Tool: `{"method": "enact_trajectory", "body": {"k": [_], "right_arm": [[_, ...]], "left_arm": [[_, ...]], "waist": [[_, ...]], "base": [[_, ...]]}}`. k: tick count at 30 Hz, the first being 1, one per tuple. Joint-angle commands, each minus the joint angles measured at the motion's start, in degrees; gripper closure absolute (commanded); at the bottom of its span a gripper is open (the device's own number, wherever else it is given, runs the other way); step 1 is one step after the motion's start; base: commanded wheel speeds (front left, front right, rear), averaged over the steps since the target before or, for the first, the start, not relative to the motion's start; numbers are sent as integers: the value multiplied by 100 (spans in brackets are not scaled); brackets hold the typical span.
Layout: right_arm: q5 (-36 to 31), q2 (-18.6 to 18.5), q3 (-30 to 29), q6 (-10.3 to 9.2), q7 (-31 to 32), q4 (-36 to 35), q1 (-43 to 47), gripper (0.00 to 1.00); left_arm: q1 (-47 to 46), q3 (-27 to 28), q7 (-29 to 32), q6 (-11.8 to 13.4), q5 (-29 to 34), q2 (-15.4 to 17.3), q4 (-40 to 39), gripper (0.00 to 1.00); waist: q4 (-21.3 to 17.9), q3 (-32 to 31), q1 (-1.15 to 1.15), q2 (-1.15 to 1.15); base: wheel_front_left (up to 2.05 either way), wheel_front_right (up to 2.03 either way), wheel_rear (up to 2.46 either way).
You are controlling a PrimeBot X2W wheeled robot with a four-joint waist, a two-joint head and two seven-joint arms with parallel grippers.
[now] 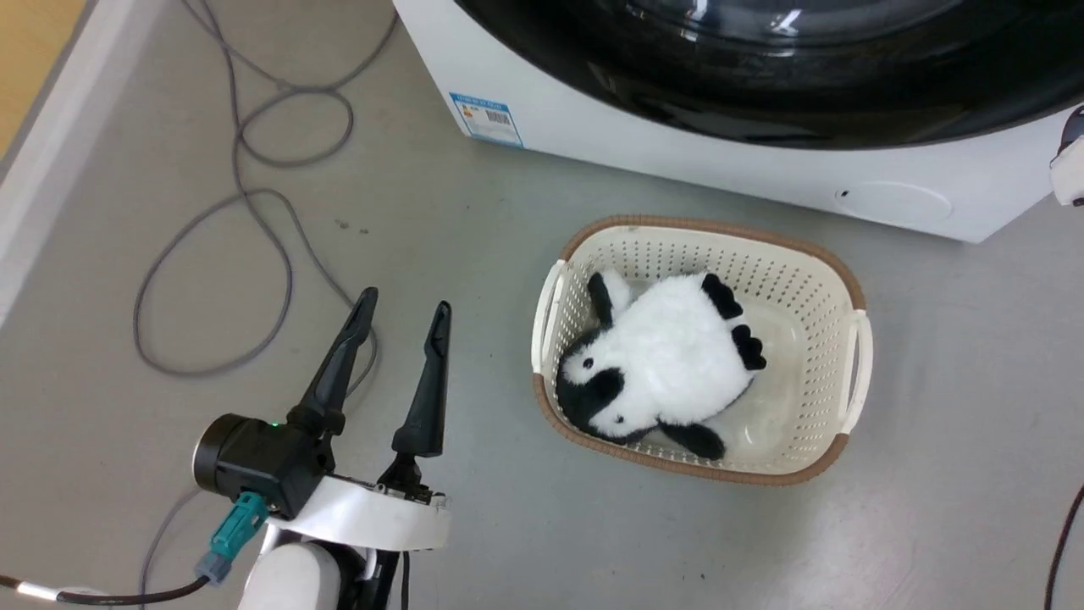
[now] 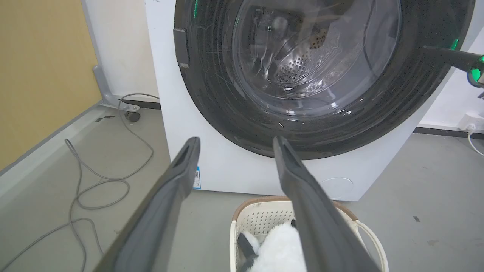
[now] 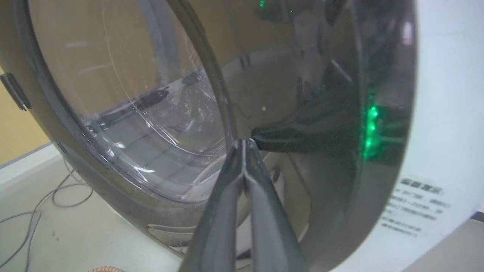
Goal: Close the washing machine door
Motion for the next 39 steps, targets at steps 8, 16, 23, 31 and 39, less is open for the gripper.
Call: {"method": "enact_trajectory", "body": {"k": [8,16,23,31,39], "right_arm": [[110,91,12,-93,-517,44,608,100],[32,589,-368,-93,-750,-733,1973,100],[-415,1148,-741,-93,-762,-1837,3226,100],[-564,1729,-941,-93,-763,-2523,4348,100],[-581,1977,-860,-93,-764,-2926,5287,100]], "left_arm": [[163,157,-25,-24,0,-15,140,0],[544,570,-25,-24,-77,-21,478,0],[889,733,-25,-24,-10,-22,621,0],[1104,754,-25,-24,64,-22,611,0],[1296,728,-25,-24,111,-22,612,0]], "waist": [[-232,-747,-1,0],[-568,-1511,-1,0],[-804,-1935,-1,0],[-888,-2147,-1,0],[-882,-2366,-1,0]], "base": [[0,0,0],[0,0,0],[0,0,0],[0,0,0],[0,0,0]]}}
